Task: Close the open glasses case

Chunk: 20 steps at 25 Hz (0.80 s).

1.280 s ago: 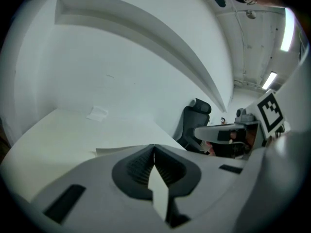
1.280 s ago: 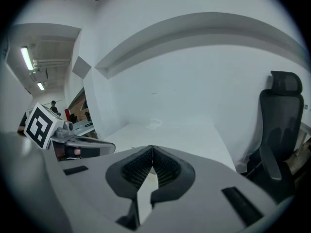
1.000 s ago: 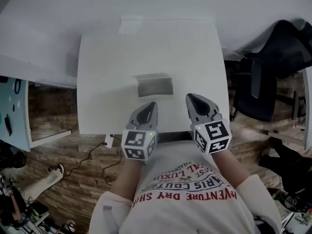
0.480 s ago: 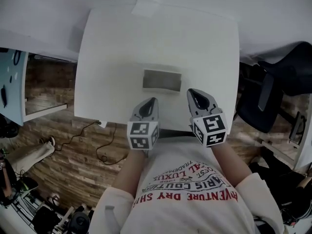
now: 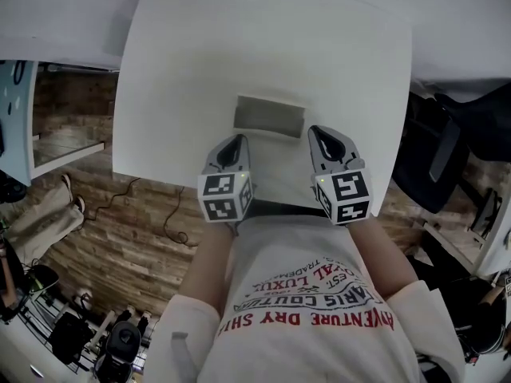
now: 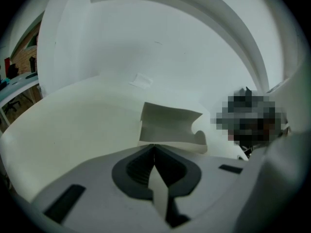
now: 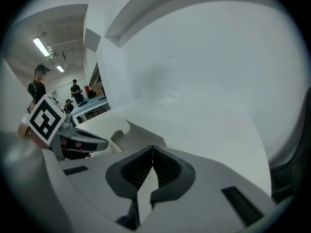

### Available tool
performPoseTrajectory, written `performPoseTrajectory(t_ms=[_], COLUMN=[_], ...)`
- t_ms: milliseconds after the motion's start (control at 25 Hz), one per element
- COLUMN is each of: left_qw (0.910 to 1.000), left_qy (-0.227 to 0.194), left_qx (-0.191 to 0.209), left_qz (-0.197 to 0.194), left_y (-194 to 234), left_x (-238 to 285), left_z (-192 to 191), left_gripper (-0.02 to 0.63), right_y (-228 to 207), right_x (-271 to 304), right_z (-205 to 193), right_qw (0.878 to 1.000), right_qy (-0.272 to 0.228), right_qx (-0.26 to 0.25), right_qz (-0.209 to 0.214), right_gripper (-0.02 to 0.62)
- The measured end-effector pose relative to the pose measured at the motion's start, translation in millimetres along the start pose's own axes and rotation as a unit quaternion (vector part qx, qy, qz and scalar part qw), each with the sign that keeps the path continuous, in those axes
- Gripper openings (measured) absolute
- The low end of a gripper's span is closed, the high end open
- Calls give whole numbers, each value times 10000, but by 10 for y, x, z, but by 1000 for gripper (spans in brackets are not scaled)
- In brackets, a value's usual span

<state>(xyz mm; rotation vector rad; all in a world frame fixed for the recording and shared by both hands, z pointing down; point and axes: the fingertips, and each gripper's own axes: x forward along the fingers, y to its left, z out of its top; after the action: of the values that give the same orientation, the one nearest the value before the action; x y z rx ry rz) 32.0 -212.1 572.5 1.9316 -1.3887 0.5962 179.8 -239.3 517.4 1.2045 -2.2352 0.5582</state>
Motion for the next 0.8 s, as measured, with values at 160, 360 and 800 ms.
performPoseTrajectory(t_ms=[160,360,800], left_qw=[10000,9999,9998], left_qy=[75,81,217], left_qx=[45,-99,-14], left_qz=[43,39,-11], left_y=[59,52,54], left_x=[63,79,76], left_z=[6,-7,-19], left_gripper=[6,8,8], right_y=[-17,-44,-145], right_x=[90,180,379], right_z=[110,217,325], right_qw=[10000,9999,9999], right_qy=[-38,-95,-110], right_qx=[-44,-102,-82], right_qz=[28,82,-30], right_gripper=[12,12,12])
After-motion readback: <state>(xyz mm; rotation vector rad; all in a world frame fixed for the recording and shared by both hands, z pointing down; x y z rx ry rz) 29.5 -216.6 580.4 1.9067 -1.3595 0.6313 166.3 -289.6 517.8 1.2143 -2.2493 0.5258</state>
